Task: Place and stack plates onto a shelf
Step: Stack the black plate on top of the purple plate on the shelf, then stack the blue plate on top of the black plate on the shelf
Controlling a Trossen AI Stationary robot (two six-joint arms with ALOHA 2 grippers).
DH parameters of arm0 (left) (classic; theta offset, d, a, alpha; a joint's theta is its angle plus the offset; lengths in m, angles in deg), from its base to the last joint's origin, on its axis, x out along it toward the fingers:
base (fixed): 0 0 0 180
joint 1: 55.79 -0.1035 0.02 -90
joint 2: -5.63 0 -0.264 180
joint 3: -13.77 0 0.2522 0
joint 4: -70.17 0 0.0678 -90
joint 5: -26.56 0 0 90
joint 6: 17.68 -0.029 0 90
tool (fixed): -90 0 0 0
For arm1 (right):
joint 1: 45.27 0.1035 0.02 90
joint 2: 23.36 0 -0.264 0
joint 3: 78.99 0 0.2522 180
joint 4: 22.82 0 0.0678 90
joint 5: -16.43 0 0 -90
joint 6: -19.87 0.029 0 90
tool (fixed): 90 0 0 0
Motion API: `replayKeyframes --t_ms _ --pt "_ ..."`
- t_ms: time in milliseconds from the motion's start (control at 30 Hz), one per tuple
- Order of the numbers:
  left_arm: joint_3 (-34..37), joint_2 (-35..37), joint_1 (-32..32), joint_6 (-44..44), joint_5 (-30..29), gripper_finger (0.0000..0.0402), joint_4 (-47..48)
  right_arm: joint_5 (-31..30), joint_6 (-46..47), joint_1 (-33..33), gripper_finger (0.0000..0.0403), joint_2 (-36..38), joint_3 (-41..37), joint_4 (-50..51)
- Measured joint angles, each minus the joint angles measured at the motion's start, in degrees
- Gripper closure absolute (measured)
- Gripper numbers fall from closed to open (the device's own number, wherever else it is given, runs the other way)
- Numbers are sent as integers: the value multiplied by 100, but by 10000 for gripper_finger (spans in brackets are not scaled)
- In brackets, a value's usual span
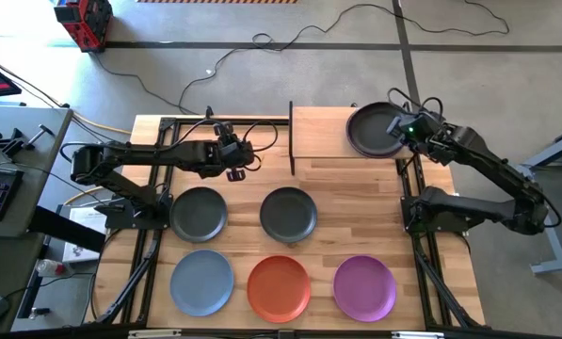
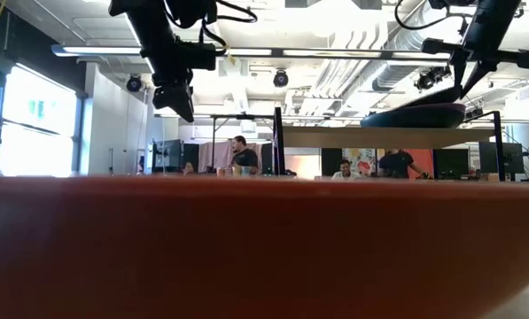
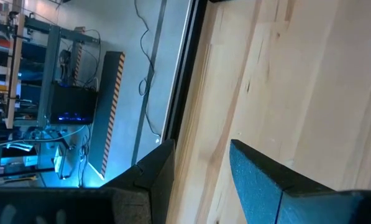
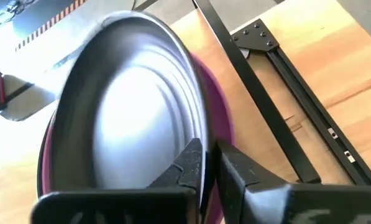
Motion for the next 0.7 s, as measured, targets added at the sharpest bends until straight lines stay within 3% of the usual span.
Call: replayKeyframes --t_ms 367,500,700 --pt "0 0 0 7 1 259 -18 -23 -32 0 303 55 0 -16" --pt "0 0 0 152 72 259 3 86 -42 2 295 263 0 -19" --pt "0 0 0 795 646 259 183 330 -191 2 295 621 0 -128"
